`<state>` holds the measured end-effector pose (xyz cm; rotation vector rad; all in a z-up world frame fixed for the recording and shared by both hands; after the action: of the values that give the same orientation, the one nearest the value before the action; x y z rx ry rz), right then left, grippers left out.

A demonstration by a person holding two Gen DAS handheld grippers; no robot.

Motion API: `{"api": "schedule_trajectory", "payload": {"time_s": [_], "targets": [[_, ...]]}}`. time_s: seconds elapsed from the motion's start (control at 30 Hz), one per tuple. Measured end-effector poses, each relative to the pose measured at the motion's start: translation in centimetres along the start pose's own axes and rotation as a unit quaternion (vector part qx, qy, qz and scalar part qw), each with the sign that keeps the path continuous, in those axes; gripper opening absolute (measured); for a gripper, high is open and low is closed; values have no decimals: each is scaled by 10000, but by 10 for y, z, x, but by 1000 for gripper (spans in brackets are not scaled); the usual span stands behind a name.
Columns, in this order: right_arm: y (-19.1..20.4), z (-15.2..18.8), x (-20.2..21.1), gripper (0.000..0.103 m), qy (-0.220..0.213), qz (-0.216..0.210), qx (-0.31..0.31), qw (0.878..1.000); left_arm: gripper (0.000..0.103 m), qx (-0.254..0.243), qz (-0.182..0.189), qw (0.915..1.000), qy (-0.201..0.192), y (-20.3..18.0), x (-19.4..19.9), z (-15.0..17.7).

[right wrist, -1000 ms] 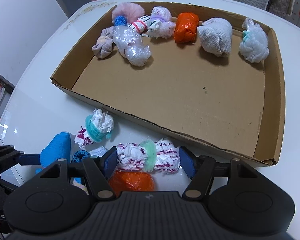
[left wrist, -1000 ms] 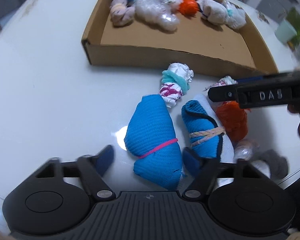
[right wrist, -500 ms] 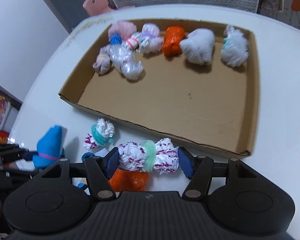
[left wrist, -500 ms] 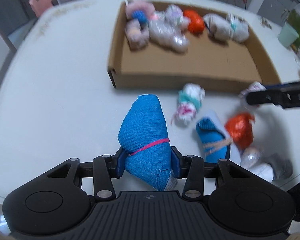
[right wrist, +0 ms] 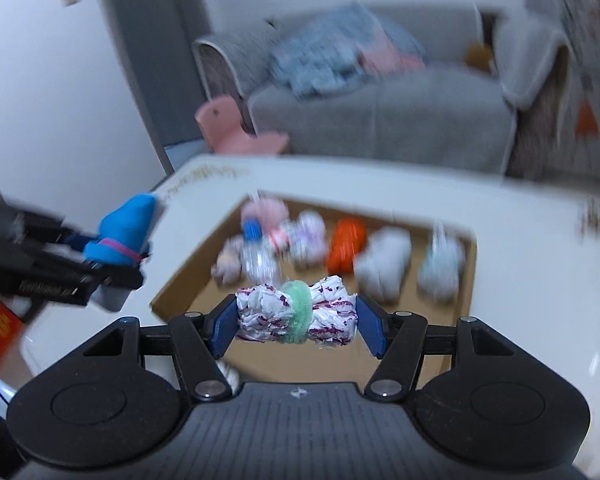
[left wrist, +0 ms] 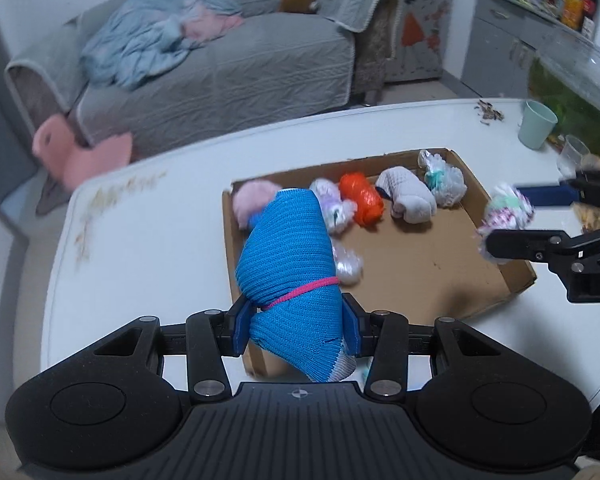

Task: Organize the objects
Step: 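Carry the blue bundle and patterned roll over the tray with both tools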

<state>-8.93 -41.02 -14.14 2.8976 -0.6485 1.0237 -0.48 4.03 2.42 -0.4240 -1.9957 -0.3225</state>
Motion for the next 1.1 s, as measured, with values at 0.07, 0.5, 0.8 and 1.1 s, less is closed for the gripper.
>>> {"api": "schedule_trajectory", "payload": {"time_s": [0.07,0.5,0.8,1.1], "targets": [[7,-9,-6,58,-154,-100,217,9996,51,-68,-14,10000,23,3,-12,-3],[36,-16,-81,58,457,-385,1328,9893,51,-164,200,9977,627,3,-73,10],[41,-1,-92,58,708,-238,1612,9841,51,-436,-5,9952,878,1,-107,8],[42,-5,-116,58,852,-261,1675,9818,52,-495,-64,9935,1021,1,-120,12]]}}
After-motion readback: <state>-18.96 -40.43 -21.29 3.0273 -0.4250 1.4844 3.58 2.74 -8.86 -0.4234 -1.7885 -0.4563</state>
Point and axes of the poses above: each gripper's, at about its wrist camera, not at the fingertips, and x roughly against the way its jaws point, y to its left, z to its underside, the point moved 2 cm from there along -x, roughly the way its jaws point, and after that the axes turned 9 degrees about y, right-handed, at the moved point
